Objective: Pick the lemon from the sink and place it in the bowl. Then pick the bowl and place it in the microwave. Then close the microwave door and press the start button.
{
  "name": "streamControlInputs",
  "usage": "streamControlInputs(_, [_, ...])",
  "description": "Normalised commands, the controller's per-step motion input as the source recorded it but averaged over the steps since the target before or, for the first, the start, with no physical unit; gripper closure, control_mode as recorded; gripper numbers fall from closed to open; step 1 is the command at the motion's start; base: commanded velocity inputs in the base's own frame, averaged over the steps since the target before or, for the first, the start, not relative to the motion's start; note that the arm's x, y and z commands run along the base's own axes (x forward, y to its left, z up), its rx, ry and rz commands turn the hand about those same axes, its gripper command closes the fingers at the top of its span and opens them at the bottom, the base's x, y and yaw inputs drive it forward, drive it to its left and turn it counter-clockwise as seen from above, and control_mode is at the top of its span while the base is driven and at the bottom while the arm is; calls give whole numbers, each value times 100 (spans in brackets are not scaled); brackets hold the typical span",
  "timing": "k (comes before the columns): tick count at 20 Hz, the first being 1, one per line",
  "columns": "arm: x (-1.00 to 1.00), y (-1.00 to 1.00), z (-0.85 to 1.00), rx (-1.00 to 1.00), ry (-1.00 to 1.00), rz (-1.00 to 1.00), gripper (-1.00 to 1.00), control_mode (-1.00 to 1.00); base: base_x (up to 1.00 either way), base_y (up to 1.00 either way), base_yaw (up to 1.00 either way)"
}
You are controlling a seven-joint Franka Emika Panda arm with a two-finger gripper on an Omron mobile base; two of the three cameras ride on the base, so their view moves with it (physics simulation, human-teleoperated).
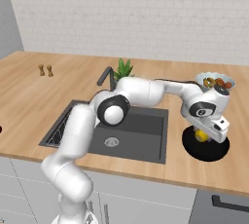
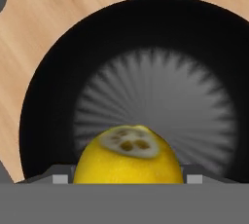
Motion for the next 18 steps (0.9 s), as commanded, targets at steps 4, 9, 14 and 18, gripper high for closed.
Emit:
streamControlInputs(4, [47,0,-42,0,0,0,100,-100,0,0,0])
streamControlInputs(9, [30,0,-46,0,0,0,100,-100,0,0,0])
streamControlInputs(14, [13,10,-44,0,0,-1,-100,-100,0,0,0])
streamControlInputs(18, [0,9,-1,0,0,0,-100,-100,0,0,0])
